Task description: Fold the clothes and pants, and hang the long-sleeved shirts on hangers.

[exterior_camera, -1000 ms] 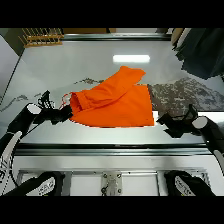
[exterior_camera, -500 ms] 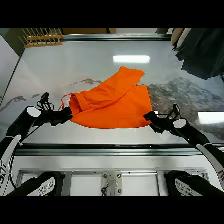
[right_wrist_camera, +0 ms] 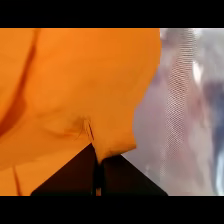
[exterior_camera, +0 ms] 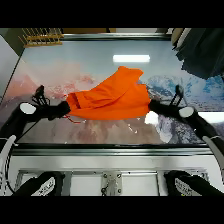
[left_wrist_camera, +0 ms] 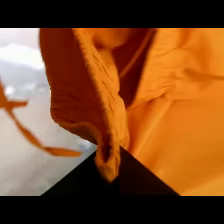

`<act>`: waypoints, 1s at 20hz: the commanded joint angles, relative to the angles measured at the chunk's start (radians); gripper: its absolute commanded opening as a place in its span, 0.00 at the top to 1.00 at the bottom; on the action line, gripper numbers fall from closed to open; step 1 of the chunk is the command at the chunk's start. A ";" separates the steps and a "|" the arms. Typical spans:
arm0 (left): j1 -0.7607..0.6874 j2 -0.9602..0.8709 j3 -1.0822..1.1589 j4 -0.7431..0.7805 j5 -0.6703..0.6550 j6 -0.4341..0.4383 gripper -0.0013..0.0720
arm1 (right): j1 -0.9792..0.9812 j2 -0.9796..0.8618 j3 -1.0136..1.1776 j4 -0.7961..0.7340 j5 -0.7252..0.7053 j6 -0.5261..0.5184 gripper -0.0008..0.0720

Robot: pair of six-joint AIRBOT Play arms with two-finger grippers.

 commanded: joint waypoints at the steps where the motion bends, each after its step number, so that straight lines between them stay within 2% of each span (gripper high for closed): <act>1: -0.006 0.154 0.181 -0.002 -0.123 -0.037 0.97 | -0.105 0.080 0.342 -0.182 0.241 -0.029 0.98; 3: -0.034 0.266 0.285 -0.002 -0.187 -0.060 0.96 | -0.143 0.125 0.562 -0.186 0.313 -0.029 0.98; 5: -0.083 0.388 0.354 -0.001 -0.196 -0.101 0.96 | -0.154 0.173 0.754 -0.187 0.319 -0.029 0.98; 9: -0.196 0.598 0.455 0.001 -0.192 -0.205 0.97 | -0.154 0.257 0.988 -0.186 0.317 -0.029 0.98; 14: -0.285 0.764 0.479 -0.001 -0.106 -0.354 0.97 | -0.154 0.366 1.043 -0.185 0.227 -0.028 0.98; 20: -0.292 0.824 0.350 0.001 -0.132 -0.523 0.97 | -0.152 0.353 1.043 -0.137 0.214 0.016 0.98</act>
